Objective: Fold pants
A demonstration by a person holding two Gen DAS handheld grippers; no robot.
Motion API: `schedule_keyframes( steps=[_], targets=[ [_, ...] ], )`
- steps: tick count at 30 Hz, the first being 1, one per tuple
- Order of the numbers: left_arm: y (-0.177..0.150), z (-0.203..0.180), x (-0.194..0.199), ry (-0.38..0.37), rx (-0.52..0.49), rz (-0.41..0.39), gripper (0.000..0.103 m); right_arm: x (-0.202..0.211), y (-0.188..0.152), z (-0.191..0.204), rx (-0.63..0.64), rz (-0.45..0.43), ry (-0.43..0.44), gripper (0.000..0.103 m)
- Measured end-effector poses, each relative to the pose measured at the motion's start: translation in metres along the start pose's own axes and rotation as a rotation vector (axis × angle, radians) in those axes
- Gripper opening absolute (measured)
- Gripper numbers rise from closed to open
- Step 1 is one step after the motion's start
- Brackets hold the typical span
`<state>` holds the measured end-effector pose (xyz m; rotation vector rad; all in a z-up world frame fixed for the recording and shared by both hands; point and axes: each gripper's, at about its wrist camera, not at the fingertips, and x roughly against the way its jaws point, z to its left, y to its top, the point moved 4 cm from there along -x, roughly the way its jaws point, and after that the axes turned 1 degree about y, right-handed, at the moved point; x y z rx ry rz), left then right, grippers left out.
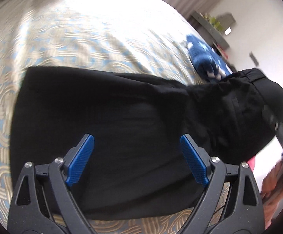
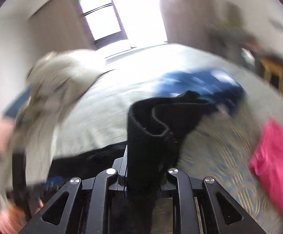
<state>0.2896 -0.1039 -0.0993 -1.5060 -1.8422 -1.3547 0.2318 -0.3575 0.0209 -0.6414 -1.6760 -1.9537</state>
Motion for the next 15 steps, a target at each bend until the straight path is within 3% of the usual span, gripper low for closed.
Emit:
schedule_keyframes(
  steps=[4,7,10,15],
  targets=[
    [-0.008,0.034,0.016,-0.027,0.076,-0.001,0.090,-0.022,-0.032,0.102,0.345,0.063,0.076,0.019],
    [-0.015,0.055,0.023,-0.110,0.160,0.030,0.090,-0.048,-0.075,0.155,0.526,0.174,0.142,0.018],
    [-0.021,0.064,0.024,-0.217,0.220,0.081,0.091,-0.066,-0.104,0.176,0.591,0.247,0.140,0.019],
    [-0.022,0.064,0.022,-0.263,0.249,0.121,0.091,-0.061,-0.100,0.173,0.567,0.211,0.127,0.019]
  ],
)
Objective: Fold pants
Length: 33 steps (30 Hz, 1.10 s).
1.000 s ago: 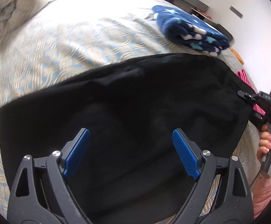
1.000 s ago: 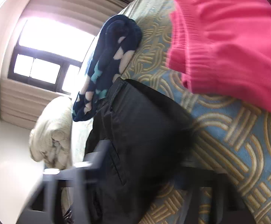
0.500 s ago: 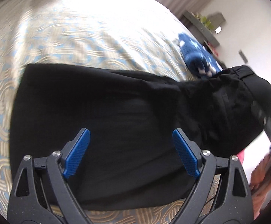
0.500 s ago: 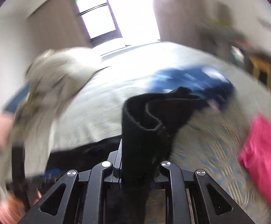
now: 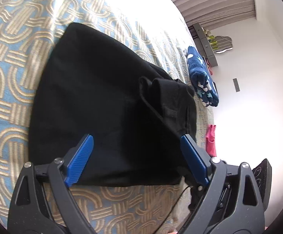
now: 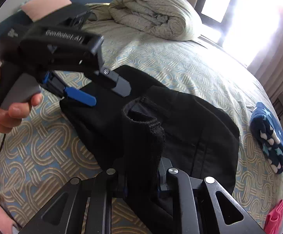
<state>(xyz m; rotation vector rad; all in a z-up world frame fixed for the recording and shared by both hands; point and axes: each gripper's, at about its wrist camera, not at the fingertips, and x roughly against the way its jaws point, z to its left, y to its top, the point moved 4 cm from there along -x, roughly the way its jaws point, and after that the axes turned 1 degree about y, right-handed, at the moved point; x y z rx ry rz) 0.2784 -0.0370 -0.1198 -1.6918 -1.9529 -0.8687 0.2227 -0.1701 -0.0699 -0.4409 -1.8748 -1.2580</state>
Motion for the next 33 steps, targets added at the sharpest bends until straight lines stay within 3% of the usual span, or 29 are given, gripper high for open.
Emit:
schedule_keyframes(
  steps=[3,10,14,17,18,19,21,25,28,29,33],
  targets=[
    [0.001,-0.010,-0.009,-0.067,0.026,0.034,0.091,0.013,0.000,-0.009,-0.048,-0.025,0.012,0.019],
    [0.013,-0.042,-0.019,-0.109,0.015,0.036,0.094,0.014,-0.001,-0.003,0.000,-0.018,-0.023,0.019],
    [0.013,-0.051,-0.039,-0.014,-0.030,0.087,0.095,0.012,-0.001,0.004,0.041,-0.021,-0.053,0.019],
    [0.010,-0.051,-0.061,0.001,0.030,0.146,0.093,0.016,0.000,0.009,0.039,-0.025,-0.052,0.019],
    [0.009,-0.052,-0.066,-0.004,0.044,0.150,0.085,0.015,0.000,0.009,0.038,-0.023,-0.050,0.019],
    [0.010,-0.056,-0.071,-0.007,0.029,0.155,0.060,0.014,0.000,0.009,0.036,-0.018,-0.046,0.019],
    [0.011,-0.062,-0.077,0.049,-0.046,0.167,0.025,0.012,-0.002,0.011,0.032,0.000,-0.032,0.019],
    [0.007,-0.076,-0.072,0.118,-0.182,0.141,0.023,0.012,-0.007,0.002,-0.010,0.033,0.052,0.027],
    [0.006,-0.079,-0.065,0.154,-0.229,0.113,0.023,0.020,-0.013,-0.015,-0.076,0.039,0.117,0.051],
    [0.006,-0.079,-0.063,0.159,-0.237,0.108,0.023,0.024,-0.016,-0.025,-0.116,0.038,0.160,0.054],
    [0.005,-0.079,-0.050,0.214,-0.299,0.070,0.023,0.037,-0.026,-0.063,-0.260,0.032,0.238,0.058]
  ],
)
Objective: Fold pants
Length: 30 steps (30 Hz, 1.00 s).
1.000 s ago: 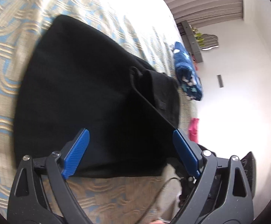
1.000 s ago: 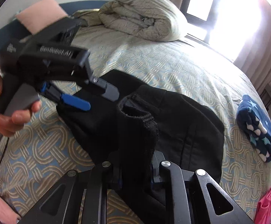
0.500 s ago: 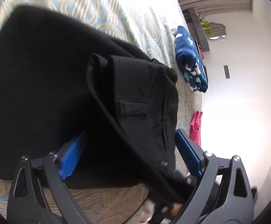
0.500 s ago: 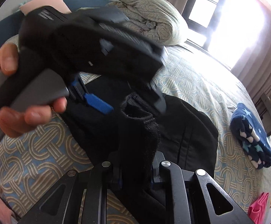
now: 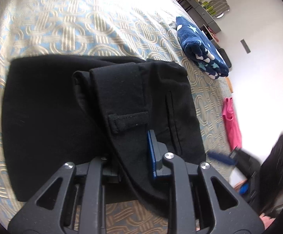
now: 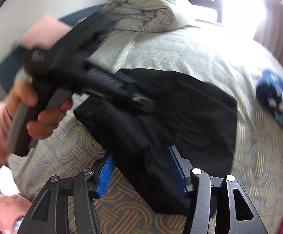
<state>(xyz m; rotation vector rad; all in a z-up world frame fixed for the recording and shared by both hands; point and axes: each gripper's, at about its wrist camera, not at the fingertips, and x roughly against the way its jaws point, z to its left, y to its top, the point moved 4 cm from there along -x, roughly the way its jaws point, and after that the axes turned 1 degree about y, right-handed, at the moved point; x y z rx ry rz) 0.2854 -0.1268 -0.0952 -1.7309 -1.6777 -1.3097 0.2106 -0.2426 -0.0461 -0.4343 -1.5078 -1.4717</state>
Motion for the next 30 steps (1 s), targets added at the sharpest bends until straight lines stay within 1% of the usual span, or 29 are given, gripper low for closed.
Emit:
schedule_keyframes(
  steps=[1,2,5,6,9,13,16,17,19,21,23,25,28,30],
  targets=[
    [-0.001,0.000,0.004,0.013,-0.015,-0.010,0.021,0.005,0.000,-0.010,-0.037,-0.013,-0.002,0.059],
    [0.000,-0.003,0.007,0.026,-0.032,-0.019,0.020,0.013,0.001,-0.027,-0.099,-0.035,-0.013,0.060],
    [0.005,-0.013,0.017,0.042,-0.087,-0.034,0.020,0.027,0.000,-0.066,-0.266,-0.073,-0.008,0.062],
    [0.008,-0.020,0.020,0.057,-0.115,-0.042,0.019,0.030,-0.001,-0.080,-0.320,-0.080,-0.026,0.062],
    [0.020,-0.044,0.036,0.100,-0.221,-0.071,0.019,0.034,-0.006,-0.105,-0.410,-0.084,-0.097,0.062],
    [0.030,-0.055,0.059,0.145,-0.298,-0.100,0.019,0.031,-0.015,-0.115,-0.474,-0.071,-0.095,0.062],
    [0.036,-0.045,0.078,0.194,-0.324,-0.110,0.019,0.019,-0.017,-0.111,-0.475,-0.040,-0.104,0.062],
    [0.038,-0.035,0.085,0.221,-0.321,-0.113,0.019,0.015,-0.016,-0.111,-0.474,-0.029,-0.099,0.062],
    [0.040,-0.015,0.091,0.256,-0.294,-0.107,0.019,0.006,-0.022,-0.104,-0.469,0.001,-0.061,0.062],
    [0.043,0.016,0.093,0.284,-0.230,-0.086,0.019,-0.001,-0.026,-0.094,-0.454,0.036,-0.009,0.062],
    [0.040,0.041,0.089,0.283,-0.170,-0.057,0.019,-0.010,-0.030,-0.080,-0.424,0.071,0.040,0.062],
    [0.036,0.053,0.082,0.275,-0.138,-0.036,0.019,-0.016,-0.033,-0.067,-0.381,0.105,0.062,0.062],
    [0.028,0.063,0.073,0.275,-0.110,-0.019,0.019,-0.024,-0.037,-0.053,-0.304,0.161,0.065,0.062],
    [0.027,0.064,0.071,0.271,-0.097,-0.019,0.019,-0.026,-0.041,-0.039,-0.227,0.191,0.055,0.062]
  ],
)
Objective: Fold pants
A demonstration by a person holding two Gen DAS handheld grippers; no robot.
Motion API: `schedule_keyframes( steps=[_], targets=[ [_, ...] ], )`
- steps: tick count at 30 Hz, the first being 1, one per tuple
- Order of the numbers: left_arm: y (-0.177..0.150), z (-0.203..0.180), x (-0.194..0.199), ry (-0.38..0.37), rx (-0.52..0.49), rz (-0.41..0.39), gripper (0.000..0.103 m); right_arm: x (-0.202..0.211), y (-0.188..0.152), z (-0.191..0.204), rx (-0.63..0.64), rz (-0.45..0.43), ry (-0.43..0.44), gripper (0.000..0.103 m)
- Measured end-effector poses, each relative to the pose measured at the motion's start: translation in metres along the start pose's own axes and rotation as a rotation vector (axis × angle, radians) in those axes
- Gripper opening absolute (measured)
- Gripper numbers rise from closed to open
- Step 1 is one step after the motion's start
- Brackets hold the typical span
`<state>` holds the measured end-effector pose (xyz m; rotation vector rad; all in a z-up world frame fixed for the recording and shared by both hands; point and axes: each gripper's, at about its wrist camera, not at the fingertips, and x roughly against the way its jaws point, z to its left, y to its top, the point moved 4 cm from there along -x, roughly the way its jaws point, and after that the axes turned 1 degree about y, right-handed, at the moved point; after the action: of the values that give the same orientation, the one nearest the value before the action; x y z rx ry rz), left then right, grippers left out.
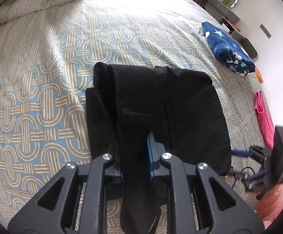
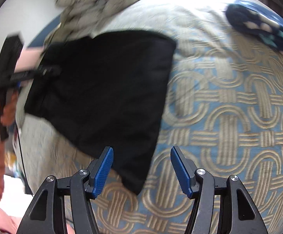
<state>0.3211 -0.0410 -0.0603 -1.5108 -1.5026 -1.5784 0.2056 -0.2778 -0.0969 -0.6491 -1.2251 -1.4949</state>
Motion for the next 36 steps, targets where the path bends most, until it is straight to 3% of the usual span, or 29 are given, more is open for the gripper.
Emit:
schedule_keyframes(
  steps=[2,5,6,7,9,11,15,18,20,22,25,27,29,33,36],
  targets=[
    [0.000,0.000,0.002,-0.012,0.006,-0.004,0.019,-0.001,-0.008,0.013,0.081,0.025,-0.019,0.062],
    [0.004,0.001,0.007,-0.028,0.012,-0.013,0.019,-0.007,-0.016,0.024,0.173,0.014,-0.119,0.059],
    [0.005,0.002,0.009,-0.030,0.016,-0.017,0.019,-0.009,-0.016,0.022,0.157,0.016,-0.131,0.035],
    [0.005,0.002,0.010,-0.034,0.019,-0.019,0.019,-0.011,-0.015,0.017,0.120,0.022,-0.132,0.017],
    [0.005,0.002,0.011,-0.034,0.020,-0.021,0.019,-0.007,-0.014,0.005,0.008,0.002,-0.079,0.009],
    [0.003,0.004,0.009,-0.027,0.015,-0.016,0.019,0.009,-0.017,0.006,0.006,-0.047,-0.086,0.007],
    [0.002,0.011,-0.001,-0.026,0.038,0.002,0.019,0.028,-0.035,0.016,0.057,-0.055,-0.137,0.006],
    [-0.002,0.019,-0.010,-0.032,0.068,0.022,0.019,0.009,-0.055,0.007,0.066,0.066,-0.150,0.006],
    [-0.005,0.022,-0.012,-0.042,0.080,0.024,0.020,0.007,-0.063,-0.004,0.034,0.099,-0.134,0.007],
    [-0.006,0.023,-0.011,-0.045,0.078,0.024,0.020,0.021,-0.056,-0.014,-0.019,0.069,-0.064,0.008],
    [-0.006,0.021,-0.011,-0.033,0.068,0.025,0.020,0.047,-0.020,-0.040,-0.094,-0.046,-0.010,0.030],
    [-0.006,0.020,-0.011,-0.017,0.058,0.025,0.021,0.055,0.013,-0.062,-0.127,-0.117,-0.066,0.046],
    [-0.006,0.019,-0.011,-0.007,0.050,0.025,0.021,0.051,0.048,-0.076,-0.150,-0.138,-0.098,0.047],
    [-0.006,0.019,-0.013,-0.009,0.054,0.030,0.022,0.020,0.099,-0.087,-0.236,-0.121,0.063,0.047],
    [-0.006,0.021,-0.014,-0.011,0.056,0.037,0.022,-0.008,0.128,-0.084,-0.268,-0.106,0.121,0.047]
  ],
)
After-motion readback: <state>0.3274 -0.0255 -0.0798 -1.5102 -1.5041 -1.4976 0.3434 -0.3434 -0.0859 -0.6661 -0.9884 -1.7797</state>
